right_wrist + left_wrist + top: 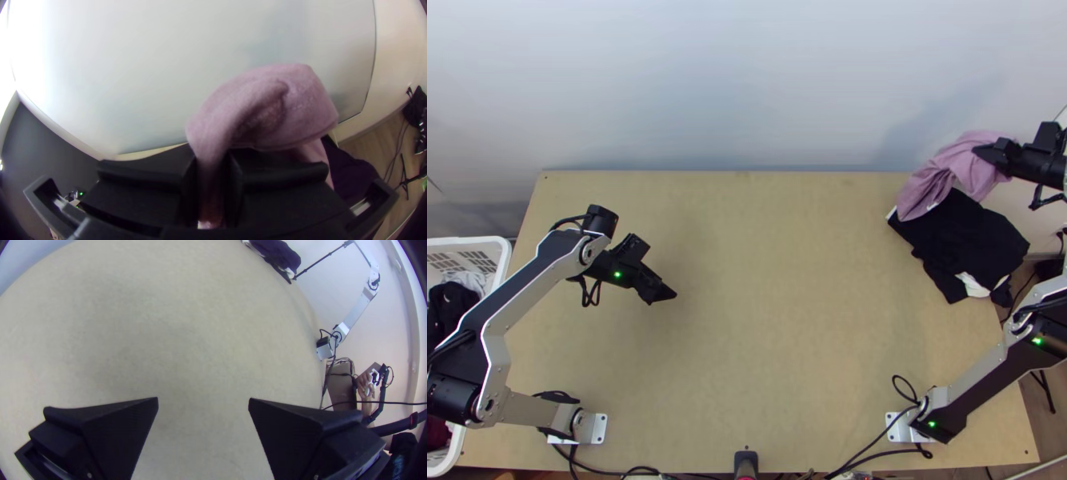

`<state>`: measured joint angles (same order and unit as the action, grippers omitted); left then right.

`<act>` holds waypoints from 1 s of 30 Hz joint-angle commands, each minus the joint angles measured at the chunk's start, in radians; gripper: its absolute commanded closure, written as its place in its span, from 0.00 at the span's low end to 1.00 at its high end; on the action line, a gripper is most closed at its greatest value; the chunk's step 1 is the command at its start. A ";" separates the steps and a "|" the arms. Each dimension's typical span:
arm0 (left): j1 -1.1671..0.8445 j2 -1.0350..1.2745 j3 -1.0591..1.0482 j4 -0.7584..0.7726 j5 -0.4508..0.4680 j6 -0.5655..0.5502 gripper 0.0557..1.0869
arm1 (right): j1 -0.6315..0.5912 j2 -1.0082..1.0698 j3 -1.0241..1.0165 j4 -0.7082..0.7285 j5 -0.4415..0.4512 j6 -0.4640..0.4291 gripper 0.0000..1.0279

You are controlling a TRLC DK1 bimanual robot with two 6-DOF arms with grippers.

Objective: Fold the t-shirt

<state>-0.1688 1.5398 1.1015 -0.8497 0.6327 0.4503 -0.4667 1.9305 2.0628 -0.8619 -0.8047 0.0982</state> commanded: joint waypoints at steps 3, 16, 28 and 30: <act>0.002 0.019 0.011 -0.006 0.004 0.014 0.04 | -0.039 0.033 0.072 0.000 -0.001 -0.012 0.97; 0.000 0.008 -0.002 -0.035 0.007 0.031 0.04 | -0.162 -0.021 -0.337 0.000 0.001 -0.190 0.97; -0.038 0.008 -0.020 -0.031 0.007 0.021 0.04 | -0.345 0.042 -0.362 0.000 0.002 -0.354 0.97; -0.047 0.009 -0.022 -0.029 0.009 0.014 0.04 | -0.375 0.058 -0.357 0.000 0.002 -0.362 0.97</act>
<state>-0.1902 1.5475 1.0866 -0.8845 0.6399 0.4793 -0.7490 1.9476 1.7096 -0.8616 -0.8043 -0.1997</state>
